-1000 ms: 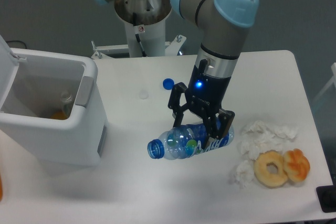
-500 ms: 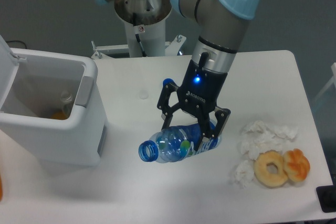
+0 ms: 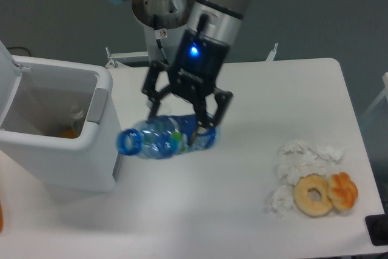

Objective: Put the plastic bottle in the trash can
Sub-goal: 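Lift the held bottle and carry it over the white trash bin, then lower the bottle into the bin and open the gripper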

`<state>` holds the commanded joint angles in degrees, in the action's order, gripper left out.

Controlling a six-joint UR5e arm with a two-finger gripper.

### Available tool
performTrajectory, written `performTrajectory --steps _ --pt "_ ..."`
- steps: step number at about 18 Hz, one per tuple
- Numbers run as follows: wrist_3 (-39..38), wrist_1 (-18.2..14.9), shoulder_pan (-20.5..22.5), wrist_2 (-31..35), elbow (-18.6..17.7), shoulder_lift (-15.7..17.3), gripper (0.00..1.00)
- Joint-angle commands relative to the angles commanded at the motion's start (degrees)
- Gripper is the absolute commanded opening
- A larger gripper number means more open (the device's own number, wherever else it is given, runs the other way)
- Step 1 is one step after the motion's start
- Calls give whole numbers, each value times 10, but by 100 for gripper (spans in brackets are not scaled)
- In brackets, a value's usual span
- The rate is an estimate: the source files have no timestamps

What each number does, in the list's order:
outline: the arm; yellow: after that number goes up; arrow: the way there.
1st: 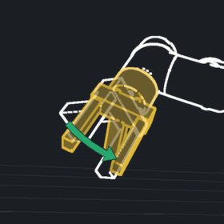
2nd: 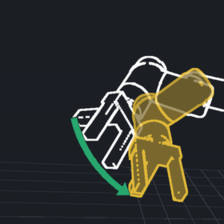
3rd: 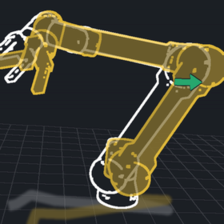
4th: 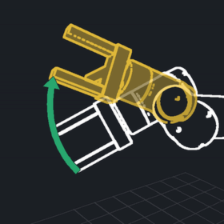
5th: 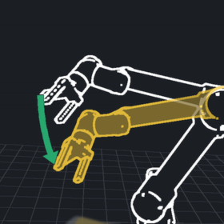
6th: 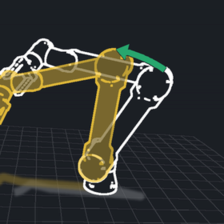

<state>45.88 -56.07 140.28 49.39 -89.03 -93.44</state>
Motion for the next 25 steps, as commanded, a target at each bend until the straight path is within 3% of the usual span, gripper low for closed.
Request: performTrajectory --steps 6,17,25 --pt "-29 -4 -35 -1 -31 45 84" --pt "-76 -1 -98 -7 -53 55 84" --pt "-125 1 -113 -32 -74 62 84"
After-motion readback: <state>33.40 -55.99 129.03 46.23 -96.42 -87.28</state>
